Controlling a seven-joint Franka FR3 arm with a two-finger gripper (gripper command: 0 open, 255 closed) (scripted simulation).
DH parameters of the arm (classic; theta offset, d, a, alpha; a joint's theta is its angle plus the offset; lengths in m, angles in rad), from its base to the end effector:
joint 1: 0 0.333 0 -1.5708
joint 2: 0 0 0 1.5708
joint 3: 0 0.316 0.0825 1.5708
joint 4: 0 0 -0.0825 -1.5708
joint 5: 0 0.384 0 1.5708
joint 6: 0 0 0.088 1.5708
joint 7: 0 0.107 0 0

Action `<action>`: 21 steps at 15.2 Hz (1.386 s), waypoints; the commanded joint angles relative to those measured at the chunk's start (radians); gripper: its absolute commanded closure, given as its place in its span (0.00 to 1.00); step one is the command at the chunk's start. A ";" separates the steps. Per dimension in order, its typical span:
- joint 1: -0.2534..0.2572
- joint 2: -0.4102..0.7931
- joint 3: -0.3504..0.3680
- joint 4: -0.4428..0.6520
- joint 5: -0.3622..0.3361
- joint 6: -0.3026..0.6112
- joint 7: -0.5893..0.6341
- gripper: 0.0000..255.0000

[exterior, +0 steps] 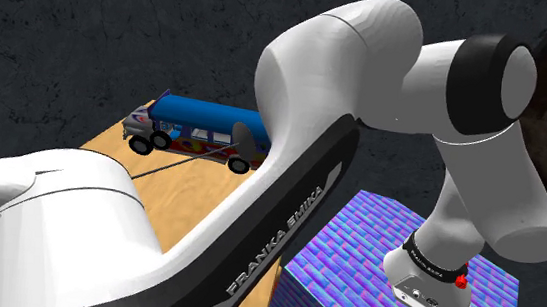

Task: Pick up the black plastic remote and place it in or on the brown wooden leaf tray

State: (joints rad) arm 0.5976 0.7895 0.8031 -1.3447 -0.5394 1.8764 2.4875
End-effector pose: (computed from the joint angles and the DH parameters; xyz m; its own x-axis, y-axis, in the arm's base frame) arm 0.2925 0.6590 0.3477 0.4844 -0.8749 0.0006 -0.8743 -0.4840 0.0371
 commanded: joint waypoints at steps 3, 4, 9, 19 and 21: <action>0.001 0.003 -0.002 0.000 -0.001 0.002 0.000 1.00; 0.001 0.003 -0.002 0.000 -0.001 0.002 0.000 1.00; 0.001 0.003 -0.002 0.001 -0.002 0.002 0.000 0.00; 0.013 -0.029 0.017 0.084 0.025 -0.101 -0.021 0.00; 0.013 -0.029 0.017 0.084 0.025 -0.101 -0.021 0.00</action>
State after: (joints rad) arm 0.6102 0.7601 0.8196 -1.2617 -0.5144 1.7762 2.4662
